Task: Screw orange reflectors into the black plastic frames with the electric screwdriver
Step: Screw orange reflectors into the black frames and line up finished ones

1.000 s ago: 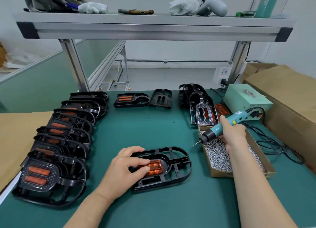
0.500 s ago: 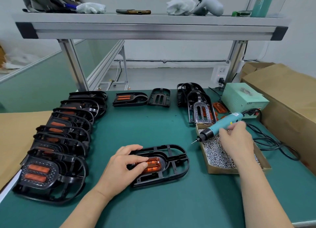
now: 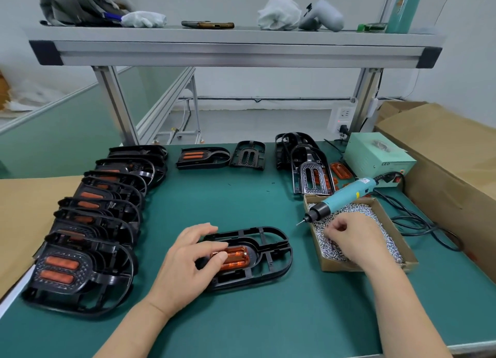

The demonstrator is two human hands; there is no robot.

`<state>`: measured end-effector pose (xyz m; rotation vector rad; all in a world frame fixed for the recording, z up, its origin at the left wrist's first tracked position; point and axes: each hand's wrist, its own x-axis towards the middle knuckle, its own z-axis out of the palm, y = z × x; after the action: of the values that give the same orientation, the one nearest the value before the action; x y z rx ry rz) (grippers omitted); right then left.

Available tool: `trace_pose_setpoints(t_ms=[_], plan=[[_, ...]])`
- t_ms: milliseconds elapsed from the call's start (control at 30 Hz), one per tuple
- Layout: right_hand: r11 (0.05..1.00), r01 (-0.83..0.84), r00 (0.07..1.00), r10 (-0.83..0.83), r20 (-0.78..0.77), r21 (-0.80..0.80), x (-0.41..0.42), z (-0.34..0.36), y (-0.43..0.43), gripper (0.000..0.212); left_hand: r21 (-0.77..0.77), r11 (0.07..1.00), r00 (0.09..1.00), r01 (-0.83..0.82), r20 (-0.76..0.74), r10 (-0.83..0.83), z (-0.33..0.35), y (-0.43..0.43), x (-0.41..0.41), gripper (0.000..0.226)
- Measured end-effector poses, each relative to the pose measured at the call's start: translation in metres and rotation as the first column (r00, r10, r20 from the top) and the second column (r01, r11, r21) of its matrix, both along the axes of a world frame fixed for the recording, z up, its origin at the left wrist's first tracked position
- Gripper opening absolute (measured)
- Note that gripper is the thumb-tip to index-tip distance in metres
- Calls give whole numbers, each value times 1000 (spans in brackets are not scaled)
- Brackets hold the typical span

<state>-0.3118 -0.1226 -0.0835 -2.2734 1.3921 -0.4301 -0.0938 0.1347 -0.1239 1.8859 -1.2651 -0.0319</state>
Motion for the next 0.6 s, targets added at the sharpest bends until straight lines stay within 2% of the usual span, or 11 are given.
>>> trace_pose_setpoints(t_ms=[133,233,367,433,467,533,600], plan=[[998,33,993,-26,111,-57,-3,1,0,18,-71,994,996,-89,9,90,4,0,-7,32],[998,53,986,-46,163,-35,-2,1,2,13,-78,992,995,-95,3,96,8,-1,-12,21],[997,70,974,-63,217,-23,-5,1,6,10,-70,993,995,-91,-51,88,20,-5,-19,19],[997,76,947,-67,314,-17,-3,6,12,12,-80,992,994,-97,-63,92,25,-8,-23,13],[997,59,906,-71,418,41,0,10,17,12,-90,991,993,-99,-71,92,27,-9,-26,12],[972,-69,761,-95,642,224,11,20,36,12,-111,989,992,-94,-98,83,34,-13,-34,10],[923,-218,641,-109,759,317,25,26,61,17,-136,987,991,-85,-117,69,40,-18,-43,13]])
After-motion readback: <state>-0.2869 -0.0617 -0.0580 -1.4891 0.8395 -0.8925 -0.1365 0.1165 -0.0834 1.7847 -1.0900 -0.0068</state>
